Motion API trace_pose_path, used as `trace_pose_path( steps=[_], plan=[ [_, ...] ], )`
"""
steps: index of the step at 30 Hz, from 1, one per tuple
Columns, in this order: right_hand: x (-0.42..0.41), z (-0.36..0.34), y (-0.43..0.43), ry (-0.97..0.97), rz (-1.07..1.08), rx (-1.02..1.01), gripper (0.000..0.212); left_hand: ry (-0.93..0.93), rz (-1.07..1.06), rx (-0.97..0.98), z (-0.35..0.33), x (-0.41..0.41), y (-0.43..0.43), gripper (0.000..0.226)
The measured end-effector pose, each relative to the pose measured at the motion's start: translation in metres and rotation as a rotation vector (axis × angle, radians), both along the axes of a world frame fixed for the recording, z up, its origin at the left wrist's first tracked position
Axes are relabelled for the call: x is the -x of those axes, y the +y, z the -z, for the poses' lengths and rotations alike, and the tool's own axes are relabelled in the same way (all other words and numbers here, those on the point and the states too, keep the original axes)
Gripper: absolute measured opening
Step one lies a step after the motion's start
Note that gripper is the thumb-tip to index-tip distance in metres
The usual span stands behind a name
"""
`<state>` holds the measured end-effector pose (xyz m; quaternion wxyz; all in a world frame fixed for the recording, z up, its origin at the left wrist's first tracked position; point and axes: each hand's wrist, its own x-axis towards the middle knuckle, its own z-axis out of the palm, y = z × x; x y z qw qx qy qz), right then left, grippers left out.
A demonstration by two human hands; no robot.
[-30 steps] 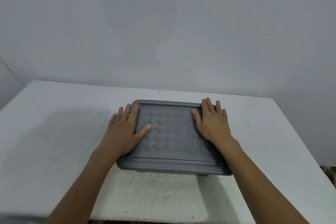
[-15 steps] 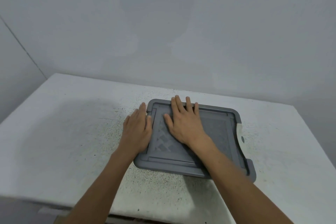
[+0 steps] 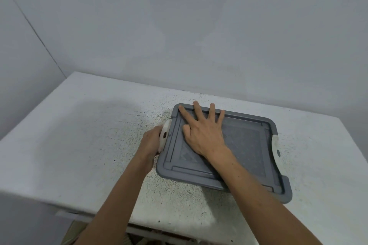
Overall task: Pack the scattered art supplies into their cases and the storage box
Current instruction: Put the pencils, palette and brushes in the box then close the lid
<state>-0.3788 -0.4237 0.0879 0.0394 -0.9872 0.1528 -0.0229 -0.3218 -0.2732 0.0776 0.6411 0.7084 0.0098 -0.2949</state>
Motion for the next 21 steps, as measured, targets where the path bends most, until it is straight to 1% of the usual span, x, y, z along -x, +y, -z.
trace_pose_path(
  steps=[3,5,7,12,16,21],
  plan=[
    [0.001,0.0,0.001,-0.02,0.003,-0.007,0.058,0.179,0.044,0.205,0.002,-0.008,0.015,0.042],
    [0.001,0.001,0.002,-0.026,0.004,-0.012,0.056,0.235,0.086,0.265,0.005,-0.013,0.021,0.037],
    [0.001,0.001,0.002,-0.022,0.005,-0.016,0.056,0.289,0.127,0.331,0.007,-0.014,0.024,0.037],
    [0.002,-0.001,0.002,-0.007,0.014,-0.017,0.056,0.454,0.12,0.498,0.01,-0.006,0.024,0.039],
    [0.001,-0.001,0.002,-0.007,0.023,-0.016,0.056,0.464,0.153,0.513,0.01,-0.007,0.025,0.04],
    [0.001,-0.001,0.001,-0.003,0.029,-0.017,0.056,0.379,0.265,0.37,-0.003,-0.015,0.02,0.04]
  ],
)
